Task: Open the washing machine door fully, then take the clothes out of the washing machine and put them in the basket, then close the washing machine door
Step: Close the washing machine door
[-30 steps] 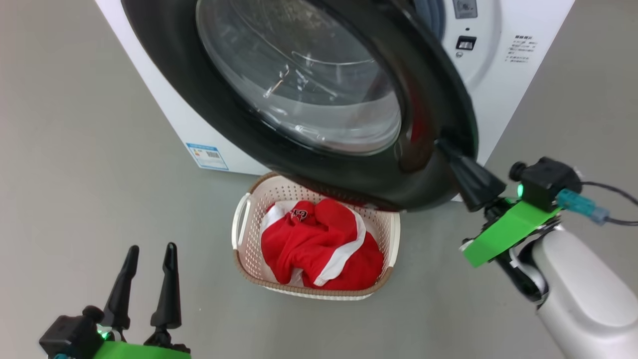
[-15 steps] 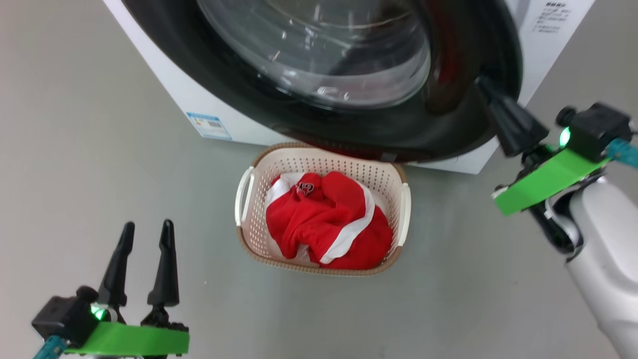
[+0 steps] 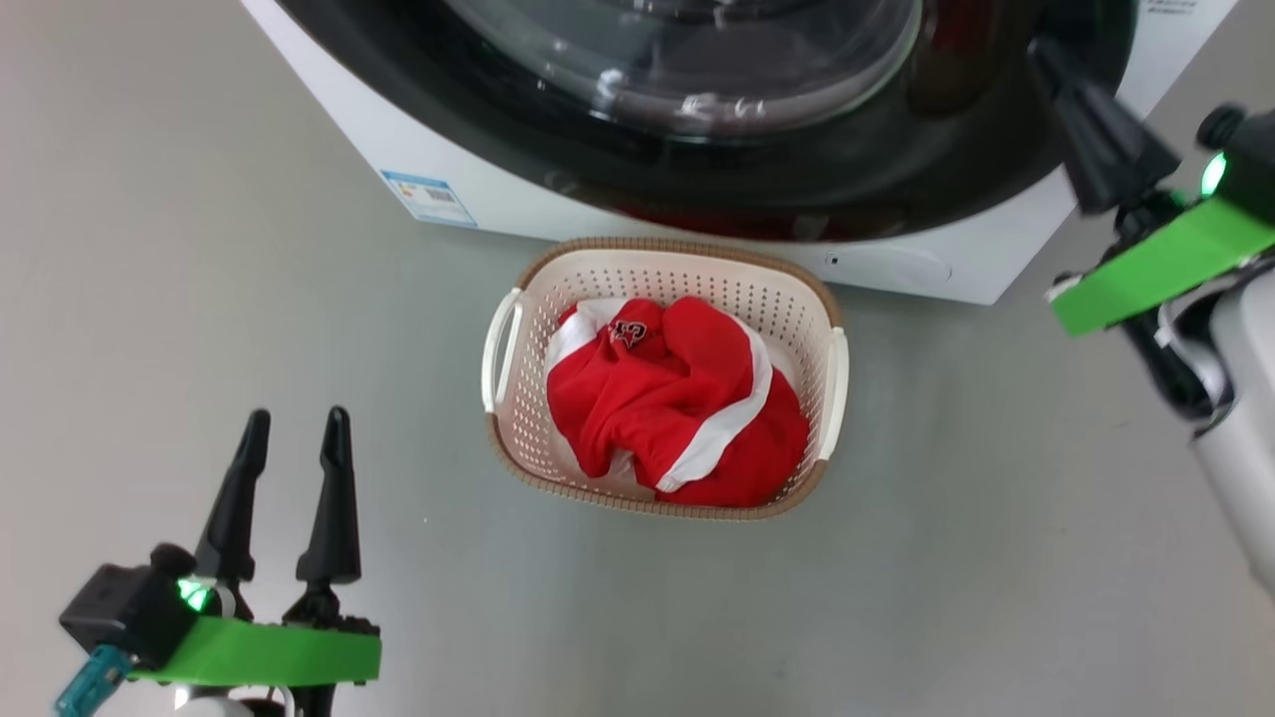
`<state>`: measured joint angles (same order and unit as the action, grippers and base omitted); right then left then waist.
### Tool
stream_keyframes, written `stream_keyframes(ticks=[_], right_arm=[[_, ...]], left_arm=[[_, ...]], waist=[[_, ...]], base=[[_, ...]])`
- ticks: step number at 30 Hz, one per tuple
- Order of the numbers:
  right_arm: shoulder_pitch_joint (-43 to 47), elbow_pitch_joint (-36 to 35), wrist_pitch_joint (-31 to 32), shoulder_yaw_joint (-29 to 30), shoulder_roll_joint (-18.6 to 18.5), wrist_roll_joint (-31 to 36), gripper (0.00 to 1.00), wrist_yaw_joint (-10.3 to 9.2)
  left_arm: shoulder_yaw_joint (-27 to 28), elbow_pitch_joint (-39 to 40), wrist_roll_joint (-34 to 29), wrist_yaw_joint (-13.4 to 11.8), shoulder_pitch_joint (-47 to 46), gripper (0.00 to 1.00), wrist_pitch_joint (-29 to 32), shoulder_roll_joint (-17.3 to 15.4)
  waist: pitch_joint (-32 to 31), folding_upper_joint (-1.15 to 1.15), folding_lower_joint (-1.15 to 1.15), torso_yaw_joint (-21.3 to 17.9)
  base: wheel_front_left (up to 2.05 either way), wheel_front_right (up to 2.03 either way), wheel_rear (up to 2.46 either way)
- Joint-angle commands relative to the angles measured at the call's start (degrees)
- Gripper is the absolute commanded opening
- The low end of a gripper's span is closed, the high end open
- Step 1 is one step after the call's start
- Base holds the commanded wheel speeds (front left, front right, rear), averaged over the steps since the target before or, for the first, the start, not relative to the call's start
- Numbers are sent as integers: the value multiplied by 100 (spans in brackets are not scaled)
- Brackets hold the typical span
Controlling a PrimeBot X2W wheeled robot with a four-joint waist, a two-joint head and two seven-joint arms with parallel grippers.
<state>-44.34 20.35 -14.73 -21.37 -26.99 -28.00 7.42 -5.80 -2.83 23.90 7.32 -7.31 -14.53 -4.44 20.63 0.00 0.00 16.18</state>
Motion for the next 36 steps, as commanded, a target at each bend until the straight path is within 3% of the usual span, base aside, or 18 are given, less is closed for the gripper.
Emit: stream_keyframes(ticks=[1,11,26,31,32,33,36], right_arm=[[-187,-61,-27,-14,-92,-74,0,7],[-752,171,-27,495,-18,131,0,7],[-641,252,-27,470,130,194,0,7],[-328,161,-27,488,209,185,39,7],[-256,140,-27,492,227,187,57,7],[-182,132,-27,495,247,184,100,7],[17,126,-27,502,298,166,100,7]], left_arm=[[176,179,15,16,-181,100,-47,-129],[209,202,-14,16,-269,100,-47,-112],[193,145,-41,17,-257,100,-47,-103],[192,97,-50,17,-201,100,-47,-127],[193,92,-51,17,-186,100,-47,-136],[192,88,-53,17,-170,100,-47,-147],[173,72,-56,17,-126,100,-47,-180]], waist=[[139,0,0,54],[348,0,0,83],[169,0,0,88],[-27,0,0,63],[-77,0,0,52],[-127,0,0,38],[-275,0,0,-4]], base=[[0,0,0],[0,0,0],[0,0,0],[0,0,0],[0,0,0],[0,0,0],[0,0,0]])
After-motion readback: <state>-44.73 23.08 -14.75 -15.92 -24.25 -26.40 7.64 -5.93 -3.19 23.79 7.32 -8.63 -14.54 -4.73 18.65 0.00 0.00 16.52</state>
